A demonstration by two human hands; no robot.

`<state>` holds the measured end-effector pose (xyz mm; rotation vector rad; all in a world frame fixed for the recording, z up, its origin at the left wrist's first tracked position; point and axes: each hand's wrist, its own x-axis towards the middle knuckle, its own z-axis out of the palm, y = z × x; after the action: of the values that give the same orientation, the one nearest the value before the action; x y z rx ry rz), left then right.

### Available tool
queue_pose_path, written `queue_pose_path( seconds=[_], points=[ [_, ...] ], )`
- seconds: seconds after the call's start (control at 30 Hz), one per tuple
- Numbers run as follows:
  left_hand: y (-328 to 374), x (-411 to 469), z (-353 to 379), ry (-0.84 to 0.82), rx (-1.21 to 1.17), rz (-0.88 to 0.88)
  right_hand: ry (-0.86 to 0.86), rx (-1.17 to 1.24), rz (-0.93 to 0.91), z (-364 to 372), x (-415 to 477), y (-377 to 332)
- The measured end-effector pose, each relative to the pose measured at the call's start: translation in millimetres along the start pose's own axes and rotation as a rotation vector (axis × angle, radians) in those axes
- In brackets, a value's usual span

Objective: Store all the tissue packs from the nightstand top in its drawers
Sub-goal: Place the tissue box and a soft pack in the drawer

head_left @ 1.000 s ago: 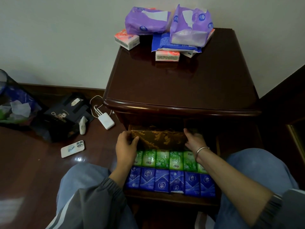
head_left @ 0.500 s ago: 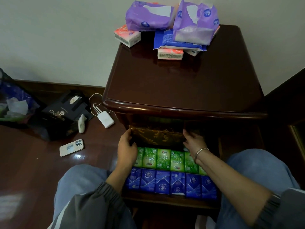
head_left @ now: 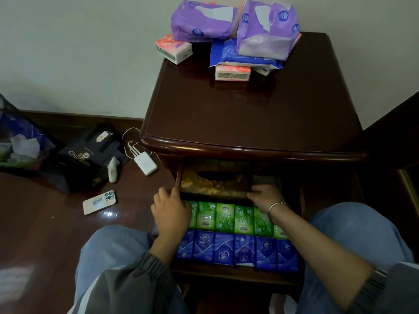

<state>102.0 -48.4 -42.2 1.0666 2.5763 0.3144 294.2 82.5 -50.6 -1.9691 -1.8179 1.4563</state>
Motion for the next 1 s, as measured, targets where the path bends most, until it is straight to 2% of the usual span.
queue_pose_path(
  seconds=[0.1, 0.2, 0.27, 0.4, 0.53, 0.6, 0.67, 0.73, 0.8, 0.9, 0.97, 1.0],
  points=[
    [-1.5, -3.5, 7.8, 0.016, 0.075, 0.110, 0.021, -0.127, -0.045, -1.7, -0.9, -1.3],
    [1.4, -3.0, 16.0, 0.010, 0.152, 0.300, 0.005, -0.118, -0.060, 0.7, -2.0, -4.9],
    [3.2, -3.5, 23.5, -0.056, 0.212, 0.357, -0.016, -0.103, -0.088, 4.0, -3.0, -3.3],
    [3.6, -6.2, 32.6, -0.118, 0.256, 0.334, -0.020, -0.122, -0.110, 3.7, -5.9, 3.2],
    [4.7, -9.7, 28.8, -0.124, 0.262, 0.335, -0.116, -0.055, -0.109, 0.2, -14.0, 6.6],
    [3.4, -9.2, 25.1, -0.111, 0.192, 0.333, -0.165, -0.001, -0.104, -4.3, -18.8, 6.2],
    [2.0, -6.8, 17.6, -0.050, -0.007, 0.325, -0.168, 0.057, -0.101, -11.7, -23.0, 7.4],
    [1.1, -3.2, 8.9, 0.083, -0.262, 0.275, -0.043, 0.121, -0.088, -22.5, -26.6, 14.0],
    [-0.3, 1.8, -0.6, 0.202, -0.508, 0.120, 0.160, 0.349, -0.015, -33.9, -32.4, 27.0],
    [0.4, 11.6, -15.1, 0.220, -0.787, -0.055, 0.473, 0.744, 0.183, -54.8, -37.7, 44.4],
    [4.5, 19.6, -22.3, 0.203, -0.921, -0.025, 0.674, 0.801, 0.240, -72.3, -32.3, 52.4],
    [7.5, 22.6, -24.8, 0.193, -0.951, 0.006, 0.730, 0.804, 0.199, -81.0, -29.7, 52.6]
  ],
)
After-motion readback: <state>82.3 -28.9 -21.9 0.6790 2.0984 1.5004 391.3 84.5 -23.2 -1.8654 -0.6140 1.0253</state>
